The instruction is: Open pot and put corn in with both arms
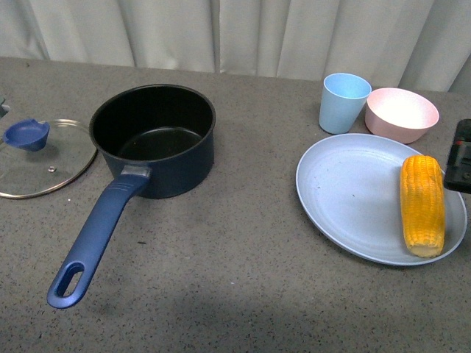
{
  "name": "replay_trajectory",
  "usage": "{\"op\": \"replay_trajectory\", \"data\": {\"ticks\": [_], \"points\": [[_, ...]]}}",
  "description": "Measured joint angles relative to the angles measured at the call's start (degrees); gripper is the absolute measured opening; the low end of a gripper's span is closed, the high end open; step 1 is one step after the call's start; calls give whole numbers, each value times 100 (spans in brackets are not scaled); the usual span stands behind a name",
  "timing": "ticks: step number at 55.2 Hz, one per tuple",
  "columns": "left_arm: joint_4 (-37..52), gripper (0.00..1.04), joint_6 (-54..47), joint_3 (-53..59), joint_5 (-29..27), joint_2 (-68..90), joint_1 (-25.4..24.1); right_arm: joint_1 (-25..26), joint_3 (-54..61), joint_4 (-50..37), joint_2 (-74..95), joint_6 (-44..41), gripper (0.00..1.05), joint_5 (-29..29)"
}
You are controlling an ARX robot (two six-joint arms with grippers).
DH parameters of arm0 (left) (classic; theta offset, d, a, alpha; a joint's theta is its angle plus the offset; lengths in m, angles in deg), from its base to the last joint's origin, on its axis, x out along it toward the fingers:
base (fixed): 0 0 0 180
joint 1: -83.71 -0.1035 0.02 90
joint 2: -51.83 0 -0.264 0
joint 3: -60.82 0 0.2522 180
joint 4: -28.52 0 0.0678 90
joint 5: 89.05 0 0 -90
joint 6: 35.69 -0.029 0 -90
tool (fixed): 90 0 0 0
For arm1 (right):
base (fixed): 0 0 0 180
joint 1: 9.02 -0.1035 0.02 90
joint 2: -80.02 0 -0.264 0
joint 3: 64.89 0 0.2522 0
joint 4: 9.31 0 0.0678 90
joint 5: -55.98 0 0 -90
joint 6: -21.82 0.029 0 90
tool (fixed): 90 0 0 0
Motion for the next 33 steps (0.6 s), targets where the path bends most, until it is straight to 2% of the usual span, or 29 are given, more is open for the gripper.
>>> {"op": "replay_trajectory", "data": {"ticks": [15, 33], "points": [[0, 98, 0, 0, 0, 0, 0, -79, -1067, 490, 1139, 623, 95, 243], [0, 98, 0, 0, 0, 0, 0, -271, -1633, 935, 1759, 669, 95, 352]]}}
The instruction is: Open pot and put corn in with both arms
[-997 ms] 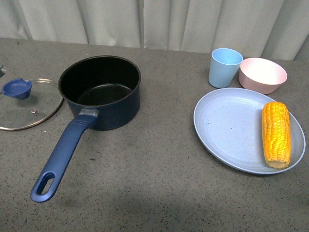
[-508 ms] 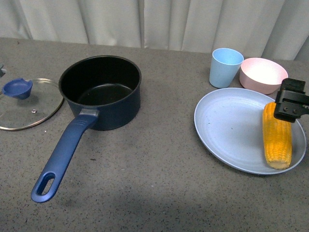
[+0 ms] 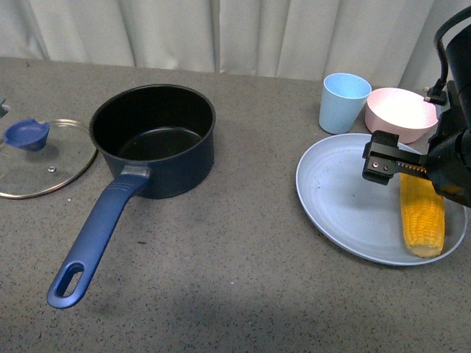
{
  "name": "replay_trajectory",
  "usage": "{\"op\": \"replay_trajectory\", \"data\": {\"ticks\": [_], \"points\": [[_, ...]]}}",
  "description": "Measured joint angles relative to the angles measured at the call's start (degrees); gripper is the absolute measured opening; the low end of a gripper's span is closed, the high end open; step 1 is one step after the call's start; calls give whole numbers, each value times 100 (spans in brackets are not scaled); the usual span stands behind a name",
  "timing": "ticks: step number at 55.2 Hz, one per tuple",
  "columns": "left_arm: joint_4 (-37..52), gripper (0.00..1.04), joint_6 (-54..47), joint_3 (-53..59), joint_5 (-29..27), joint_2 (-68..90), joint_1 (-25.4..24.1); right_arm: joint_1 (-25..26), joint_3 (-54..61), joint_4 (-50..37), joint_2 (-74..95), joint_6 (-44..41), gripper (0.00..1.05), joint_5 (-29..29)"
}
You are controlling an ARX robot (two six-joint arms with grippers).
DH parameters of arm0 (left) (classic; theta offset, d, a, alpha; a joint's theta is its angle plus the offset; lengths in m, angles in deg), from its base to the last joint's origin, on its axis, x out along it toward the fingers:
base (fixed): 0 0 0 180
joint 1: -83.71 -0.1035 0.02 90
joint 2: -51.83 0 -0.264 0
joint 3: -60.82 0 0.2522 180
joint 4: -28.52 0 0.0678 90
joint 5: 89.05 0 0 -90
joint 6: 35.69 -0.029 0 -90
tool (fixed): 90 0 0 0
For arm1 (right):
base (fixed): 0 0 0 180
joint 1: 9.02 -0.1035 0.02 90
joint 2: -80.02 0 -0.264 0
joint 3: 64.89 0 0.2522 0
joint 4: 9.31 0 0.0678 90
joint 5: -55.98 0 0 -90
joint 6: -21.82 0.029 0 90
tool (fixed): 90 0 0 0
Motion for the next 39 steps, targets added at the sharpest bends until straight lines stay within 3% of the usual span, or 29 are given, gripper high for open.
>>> {"op": "replay_trajectory", "data": {"ticks": [21, 39], "points": [[0, 98, 0, 0, 0, 0, 0, -48, -74, 188, 70, -42, 27, 39], [0, 98, 0, 0, 0, 0, 0, -94, -48, -31, -149, -144, 9, 356]]}}
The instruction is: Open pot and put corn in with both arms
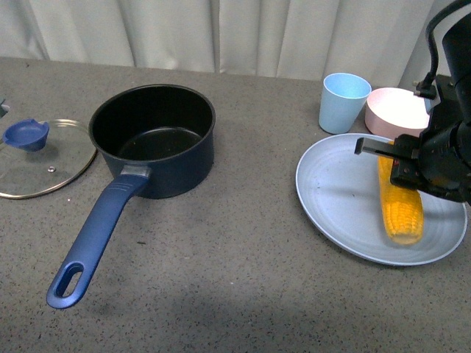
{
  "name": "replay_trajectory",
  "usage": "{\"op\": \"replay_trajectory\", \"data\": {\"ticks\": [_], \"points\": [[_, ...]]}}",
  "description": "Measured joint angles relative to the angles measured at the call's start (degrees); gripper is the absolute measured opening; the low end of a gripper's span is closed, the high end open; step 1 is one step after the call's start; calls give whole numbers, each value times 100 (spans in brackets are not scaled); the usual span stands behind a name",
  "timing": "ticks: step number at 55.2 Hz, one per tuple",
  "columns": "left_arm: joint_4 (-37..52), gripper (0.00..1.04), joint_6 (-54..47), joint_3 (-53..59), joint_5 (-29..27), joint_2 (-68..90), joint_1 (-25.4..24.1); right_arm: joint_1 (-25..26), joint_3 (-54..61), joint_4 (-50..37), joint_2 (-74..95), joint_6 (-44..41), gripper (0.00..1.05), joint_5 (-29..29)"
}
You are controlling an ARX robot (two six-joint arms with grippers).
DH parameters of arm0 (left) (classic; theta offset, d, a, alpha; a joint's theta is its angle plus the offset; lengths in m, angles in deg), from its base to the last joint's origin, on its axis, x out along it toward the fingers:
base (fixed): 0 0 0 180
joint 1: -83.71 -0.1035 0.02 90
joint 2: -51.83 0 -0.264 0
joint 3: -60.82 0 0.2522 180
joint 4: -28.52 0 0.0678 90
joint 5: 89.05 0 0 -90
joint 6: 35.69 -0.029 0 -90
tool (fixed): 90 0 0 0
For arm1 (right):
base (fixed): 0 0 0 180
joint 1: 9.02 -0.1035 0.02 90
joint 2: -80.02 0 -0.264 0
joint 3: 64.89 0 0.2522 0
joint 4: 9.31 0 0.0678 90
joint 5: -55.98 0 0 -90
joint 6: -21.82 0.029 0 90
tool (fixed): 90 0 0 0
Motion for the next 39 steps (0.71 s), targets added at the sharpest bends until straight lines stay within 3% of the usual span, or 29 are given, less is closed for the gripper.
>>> {"op": "replay_trajectory", "data": {"ticks": [7, 12, 19, 39], "points": [[0, 98, 0, 0, 0, -2, 0, -114, -380, 76, -304, 168, 6, 750], [0, 98, 0, 0, 0, -2, 0, -382, -1163, 221, -385, 507, 5, 1622], [0, 98, 0, 0, 0, -2, 0, -758, -2052, 461, -243, 809, 5, 2149], [0, 98, 0, 0, 0, -2, 0, -1582, -4048, 1263, 1021, 1145, 5, 2514]]}}
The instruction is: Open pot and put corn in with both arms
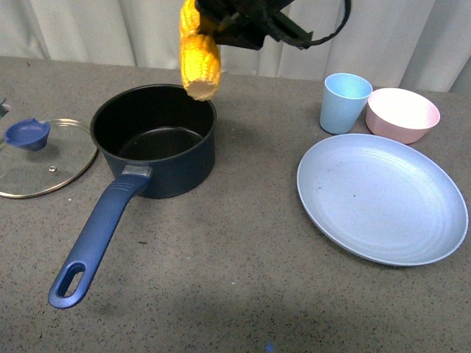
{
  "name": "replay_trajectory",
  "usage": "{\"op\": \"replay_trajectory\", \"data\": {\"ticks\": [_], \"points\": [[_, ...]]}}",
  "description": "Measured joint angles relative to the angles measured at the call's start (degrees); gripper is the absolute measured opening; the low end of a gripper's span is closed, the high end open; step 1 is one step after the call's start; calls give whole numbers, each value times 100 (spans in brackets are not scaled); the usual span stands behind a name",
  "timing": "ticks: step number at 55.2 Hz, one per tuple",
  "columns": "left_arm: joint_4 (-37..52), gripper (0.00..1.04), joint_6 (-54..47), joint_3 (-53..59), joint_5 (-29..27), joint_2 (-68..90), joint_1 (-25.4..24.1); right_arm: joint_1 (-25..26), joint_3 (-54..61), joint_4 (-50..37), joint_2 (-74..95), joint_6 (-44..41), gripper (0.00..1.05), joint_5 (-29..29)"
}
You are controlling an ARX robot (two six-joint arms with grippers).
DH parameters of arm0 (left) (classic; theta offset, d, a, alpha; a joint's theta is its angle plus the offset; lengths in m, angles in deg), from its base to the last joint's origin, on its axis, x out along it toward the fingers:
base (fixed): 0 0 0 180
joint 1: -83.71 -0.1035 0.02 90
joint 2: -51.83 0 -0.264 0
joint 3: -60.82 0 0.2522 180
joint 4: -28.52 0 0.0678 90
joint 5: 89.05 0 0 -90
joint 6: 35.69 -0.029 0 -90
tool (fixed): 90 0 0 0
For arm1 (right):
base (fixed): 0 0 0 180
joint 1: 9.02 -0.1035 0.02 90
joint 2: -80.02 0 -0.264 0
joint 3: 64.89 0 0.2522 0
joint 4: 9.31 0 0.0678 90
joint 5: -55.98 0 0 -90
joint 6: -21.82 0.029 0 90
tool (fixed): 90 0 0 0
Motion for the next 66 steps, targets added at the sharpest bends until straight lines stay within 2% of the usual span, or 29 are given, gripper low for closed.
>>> {"op": "replay_trajectory", "data": {"ticks": [15, 29, 46, 57, 66], "points": [[0, 98, 0, 0, 0, -2, 0, -411, -551, 219, 476, 136, 5, 66], [0, 98, 0, 0, 0, -2, 0, -562, -702, 330, 612, 175, 6, 109], [0, 98, 0, 0, 0, -2, 0, -520, -715, 326, 619, 188, 65, 9], [0, 98, 0, 0, 0, -2, 0, -496, -629, 131, 592, 173, 97, -227], [0, 98, 0, 0, 0, -2, 0, -431, 256, -629, 105, -544, 95, -1480]]}}
